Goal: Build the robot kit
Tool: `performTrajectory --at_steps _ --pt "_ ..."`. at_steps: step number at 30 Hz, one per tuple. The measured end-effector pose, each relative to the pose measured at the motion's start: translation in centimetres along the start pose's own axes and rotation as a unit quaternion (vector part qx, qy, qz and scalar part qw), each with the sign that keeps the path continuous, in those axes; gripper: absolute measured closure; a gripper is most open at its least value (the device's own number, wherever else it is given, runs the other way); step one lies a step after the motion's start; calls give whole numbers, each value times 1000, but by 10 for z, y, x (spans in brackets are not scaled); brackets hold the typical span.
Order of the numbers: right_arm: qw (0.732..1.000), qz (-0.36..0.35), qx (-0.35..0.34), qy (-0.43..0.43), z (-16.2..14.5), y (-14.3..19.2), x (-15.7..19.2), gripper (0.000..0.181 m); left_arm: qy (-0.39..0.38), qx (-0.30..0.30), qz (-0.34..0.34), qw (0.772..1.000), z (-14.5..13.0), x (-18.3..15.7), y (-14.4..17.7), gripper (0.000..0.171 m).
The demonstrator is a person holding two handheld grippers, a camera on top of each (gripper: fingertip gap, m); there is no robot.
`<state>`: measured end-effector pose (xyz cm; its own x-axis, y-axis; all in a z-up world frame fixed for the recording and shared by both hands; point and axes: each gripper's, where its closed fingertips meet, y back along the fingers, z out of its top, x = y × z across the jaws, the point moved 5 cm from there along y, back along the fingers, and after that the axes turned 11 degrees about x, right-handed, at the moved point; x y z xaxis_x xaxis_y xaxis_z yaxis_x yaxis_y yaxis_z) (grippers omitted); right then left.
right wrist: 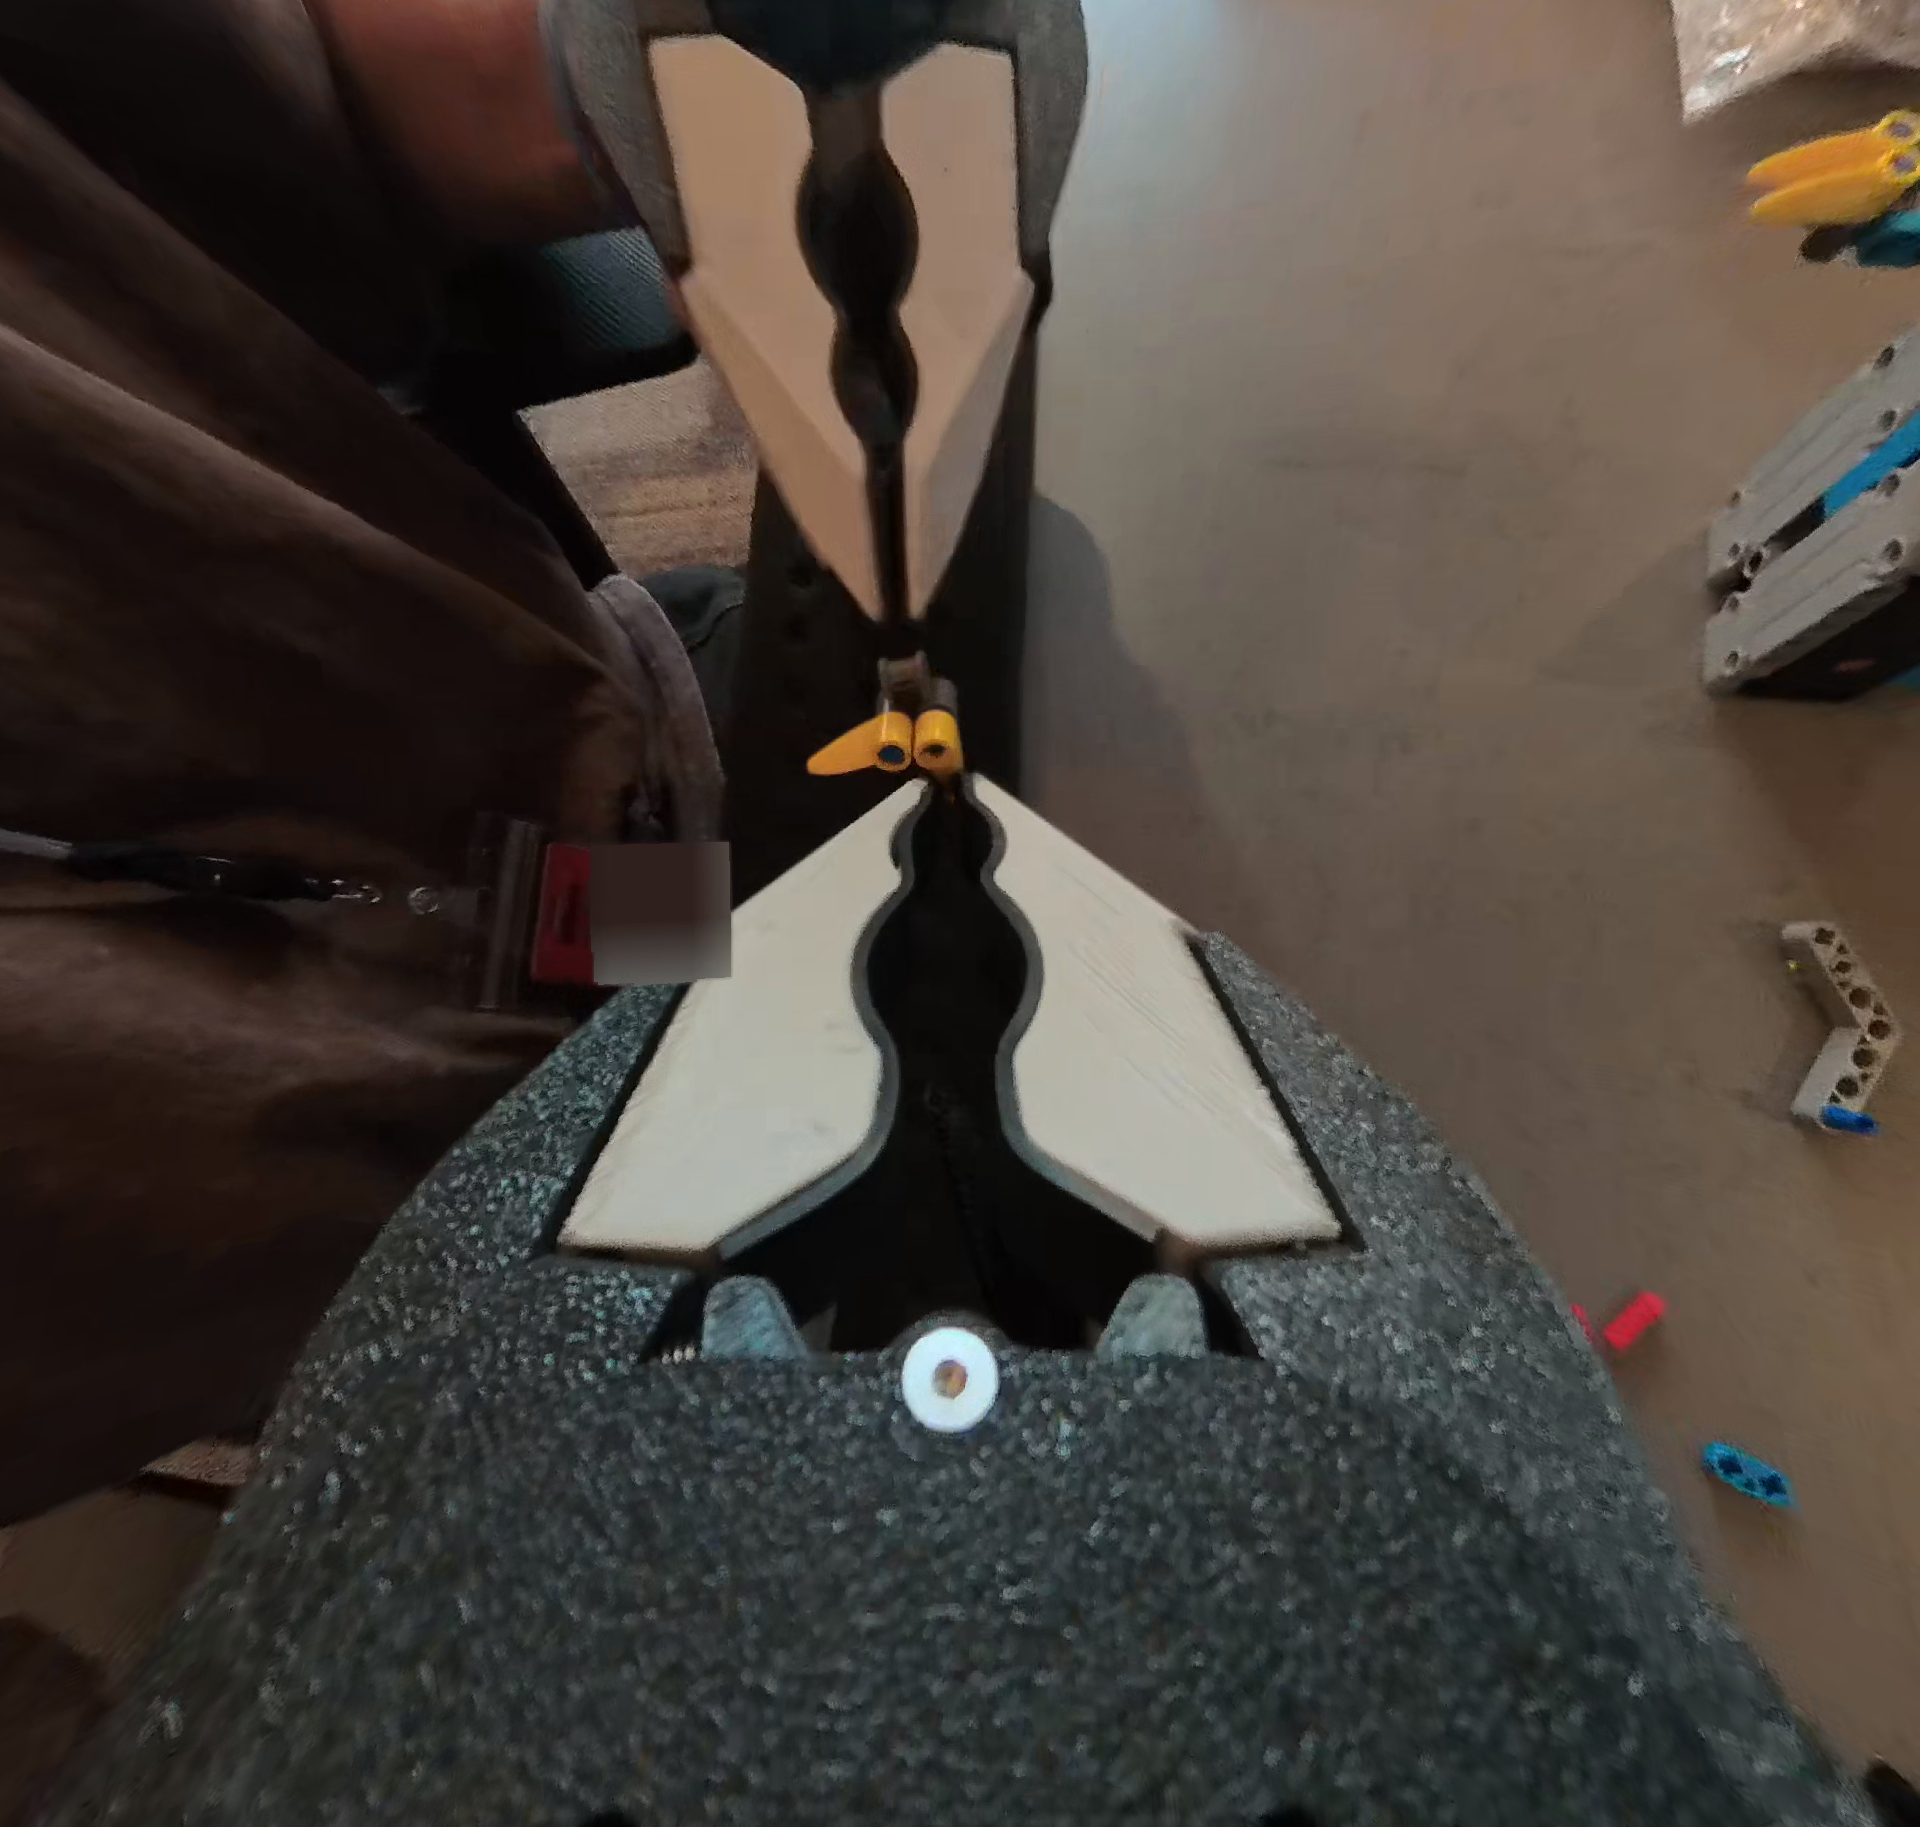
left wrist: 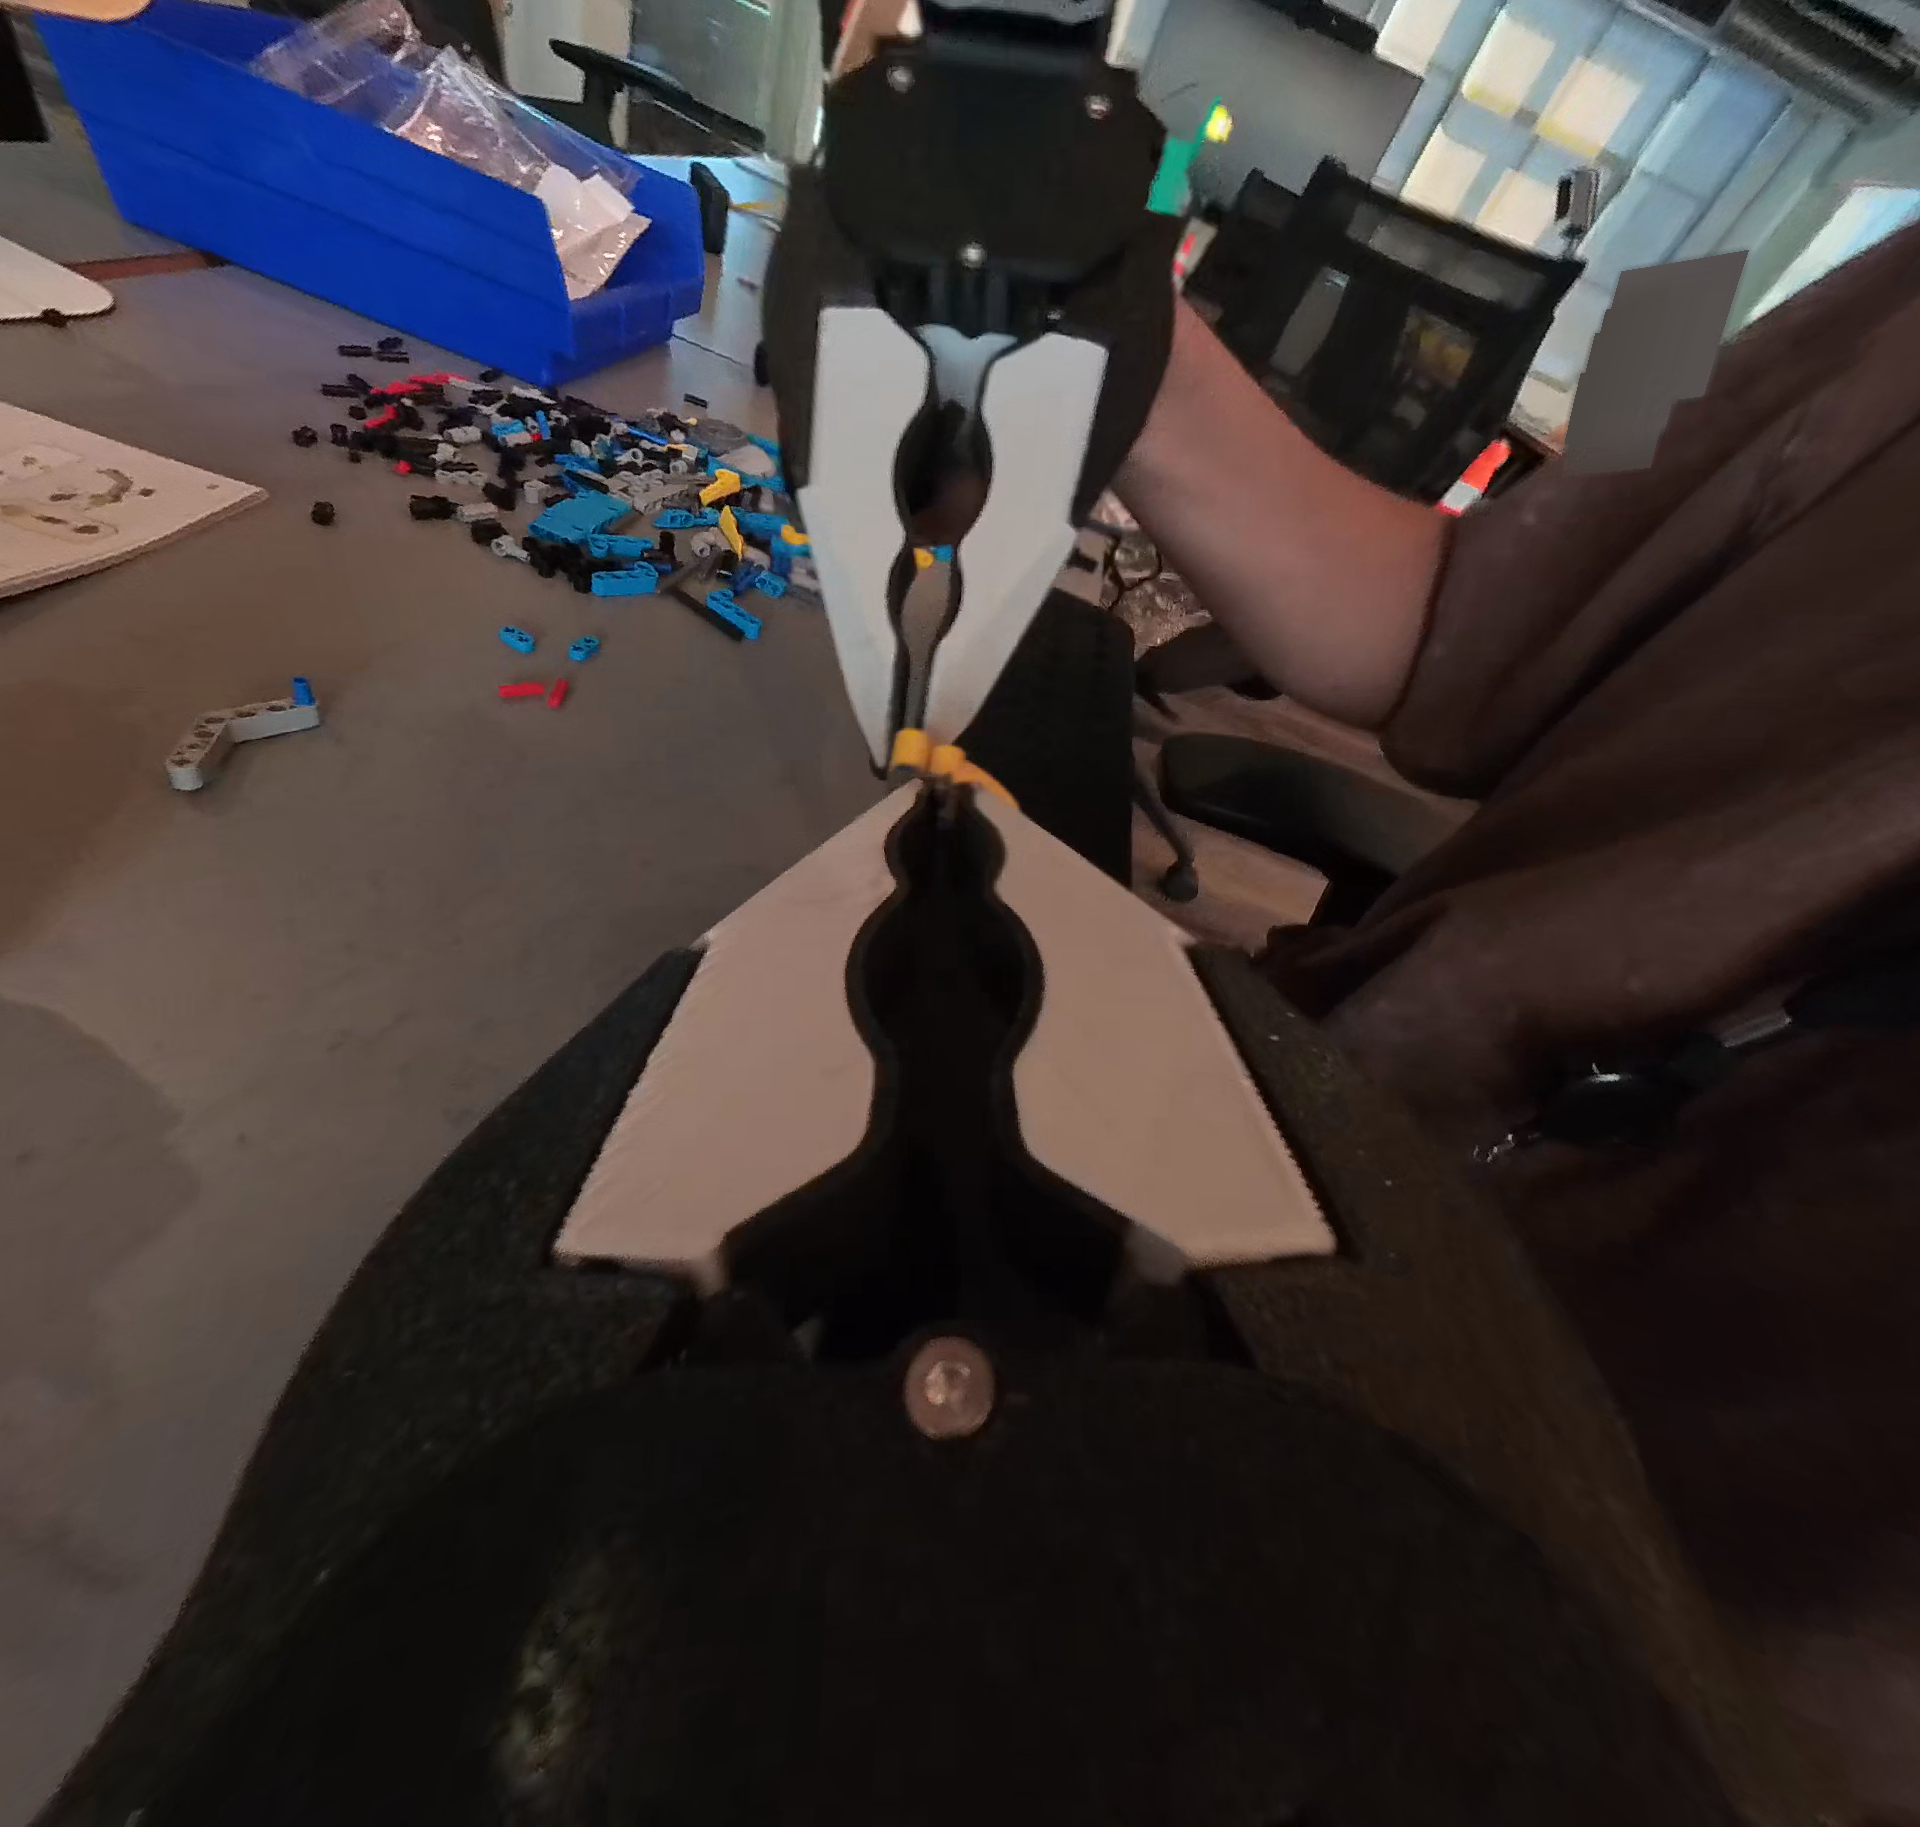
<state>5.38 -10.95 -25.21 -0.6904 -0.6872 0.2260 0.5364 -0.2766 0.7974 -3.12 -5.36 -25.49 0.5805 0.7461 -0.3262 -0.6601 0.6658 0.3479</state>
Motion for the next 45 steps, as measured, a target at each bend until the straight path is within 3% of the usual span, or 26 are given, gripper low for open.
performTrajectory --at_steps 3,7,23,28,31,35,40,43,45 --pt "1000 4 10 3 0 -3 1 176 -44 34 20 998 -1 -7 -5 153" --pt "1000 12 21 16 2 -4 7 178 -95 68 55 992 -2 -9 -11 164" --pt "999 27 13 12 0 -2 4 180 -150 129 101 975 -12 -6 -15 160" --pt "998 -35 46 -6 -17 -12 -15 180 -160 168 160 959 -25 14 -9 155" --pt "996 -71 54 -29 -43 -16 -20 180 -132 154 163 966 -28 18 -2 156" --pt "993 -77 35 -87 -81 -17 -3 157 -111 147 145 972 -38 14 -7 156" --pt "991 -110 6 -80 -86 -36 16 154 -96 196 109 970 -51 4 -40 156" --pt "994 -40 -3 -105 -87 -46 12 140 -125 230 117 958 -54 -6 -54 156" --pt "994 -24 -2 -102 -83 -49 4 142 -119 229 112 960 -52 -10 -58 156"
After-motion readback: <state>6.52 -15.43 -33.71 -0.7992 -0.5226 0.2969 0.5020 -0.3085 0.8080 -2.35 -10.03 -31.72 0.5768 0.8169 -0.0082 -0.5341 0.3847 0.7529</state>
